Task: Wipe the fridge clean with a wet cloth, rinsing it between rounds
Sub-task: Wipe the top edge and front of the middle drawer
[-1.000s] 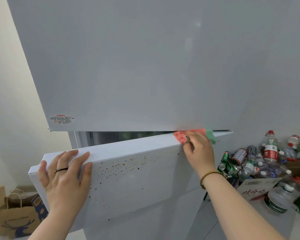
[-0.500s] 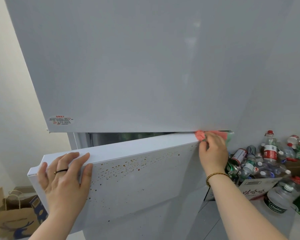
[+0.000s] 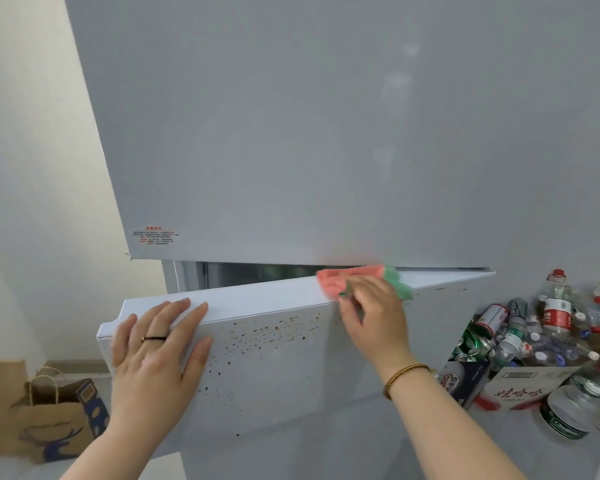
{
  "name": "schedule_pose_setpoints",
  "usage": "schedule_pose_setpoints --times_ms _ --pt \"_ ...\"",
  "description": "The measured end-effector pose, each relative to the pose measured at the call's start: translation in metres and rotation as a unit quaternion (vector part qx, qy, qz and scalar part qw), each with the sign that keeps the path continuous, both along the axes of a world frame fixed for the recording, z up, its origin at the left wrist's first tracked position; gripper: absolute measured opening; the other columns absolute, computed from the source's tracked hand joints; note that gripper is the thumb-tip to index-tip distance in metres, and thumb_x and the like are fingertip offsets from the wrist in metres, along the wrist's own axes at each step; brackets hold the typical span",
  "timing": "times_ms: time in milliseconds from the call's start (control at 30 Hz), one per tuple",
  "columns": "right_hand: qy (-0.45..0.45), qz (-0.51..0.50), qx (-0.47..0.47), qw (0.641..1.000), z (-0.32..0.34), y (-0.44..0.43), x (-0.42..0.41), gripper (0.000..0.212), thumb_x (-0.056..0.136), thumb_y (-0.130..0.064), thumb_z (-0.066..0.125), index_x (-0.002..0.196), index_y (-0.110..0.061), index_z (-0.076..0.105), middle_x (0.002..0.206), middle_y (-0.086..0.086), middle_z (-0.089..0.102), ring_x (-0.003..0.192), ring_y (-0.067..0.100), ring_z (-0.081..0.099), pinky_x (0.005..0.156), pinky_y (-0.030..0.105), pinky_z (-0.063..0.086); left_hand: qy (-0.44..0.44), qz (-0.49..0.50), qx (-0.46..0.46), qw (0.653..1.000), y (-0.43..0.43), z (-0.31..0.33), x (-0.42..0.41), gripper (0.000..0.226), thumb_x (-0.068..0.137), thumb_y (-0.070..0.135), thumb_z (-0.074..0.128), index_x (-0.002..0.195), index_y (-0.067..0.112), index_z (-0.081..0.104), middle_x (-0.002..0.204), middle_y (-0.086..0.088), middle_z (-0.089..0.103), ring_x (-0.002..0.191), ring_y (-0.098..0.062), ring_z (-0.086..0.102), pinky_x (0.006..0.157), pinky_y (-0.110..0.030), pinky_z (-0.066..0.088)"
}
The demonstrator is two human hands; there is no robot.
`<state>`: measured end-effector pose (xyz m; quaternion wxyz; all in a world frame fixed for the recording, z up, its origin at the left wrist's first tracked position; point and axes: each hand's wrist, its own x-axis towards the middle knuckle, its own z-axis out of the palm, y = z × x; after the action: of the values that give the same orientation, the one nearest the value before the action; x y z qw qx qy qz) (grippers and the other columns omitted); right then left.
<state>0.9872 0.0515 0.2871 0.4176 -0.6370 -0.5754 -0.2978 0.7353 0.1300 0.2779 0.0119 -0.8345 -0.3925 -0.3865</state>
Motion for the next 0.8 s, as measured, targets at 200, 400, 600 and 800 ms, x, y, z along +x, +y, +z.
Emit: schedule_pose_setpoints --times_ms 200,400,600,800 --pt "0.102 -0.147 0.02 0.984 -0.001 -0.016 0.029 0.039 0.079 -0.026 0.039 0.065 0.001 0.063 0.07 0.014 0.068 0.074 0.033 0.062 0.065 0.03 0.042 -0.038 -0.028 0.041 0.998 -0.003 -0.003 -0.01 0.047 0.095 0.048 0.017 0.111 0.018 0.051 0.117 -0.01 0.06 0.11 -0.023 0.042 0.11 -0.017 0.004" --pt "0.035 -0.097 0.035 0.994 -0.006 0.017 -0.038 0.034 0.079 -0.024 0.042 0.075 -0.004 0.07 0.077 0.005 0.071 0.084 0.013 0.049 0.07 0.031 0.05 -0.198 0.058 -0.04 0.978 0.005 -0.012 -0.034 0.054 0.089 0.043 0.035 0.13 0.008 0.039 0.139 -0.017 0.037 0.127 -0.027 0.024 0.111 -0.034 0.012" --pt "-0.008 0.016 0.008 1.0 0.008 0.048 -0.109 0.029 0.081 -0.025 0.044 0.06 -0.013 0.061 0.061 -0.006 0.064 0.073 0.01 0.045 0.066 0.02 0.032 -0.321 0.047 -0.275 0.905 0.007 -0.011 -0.038 0.039 0.094 0.012 0.039 0.133 0.015 0.044 0.128 -0.011 0.051 0.112 -0.023 0.047 0.088 -0.033 0.035" --pt "-0.033 0.109 -0.034 0.993 0.009 0.075 -0.18 0.031 0.082 -0.03 0.045 0.079 -0.017 0.073 0.084 -0.007 0.073 0.078 0.012 0.065 0.076 0.021 0.039 -0.381 0.031 -0.293 0.876 0.009 -0.01 -0.055 0.03 0.09 0.006 0.049 0.114 0.02 0.061 0.085 0.008 0.065 0.072 -0.006 0.059 0.063 -0.011 0.039"
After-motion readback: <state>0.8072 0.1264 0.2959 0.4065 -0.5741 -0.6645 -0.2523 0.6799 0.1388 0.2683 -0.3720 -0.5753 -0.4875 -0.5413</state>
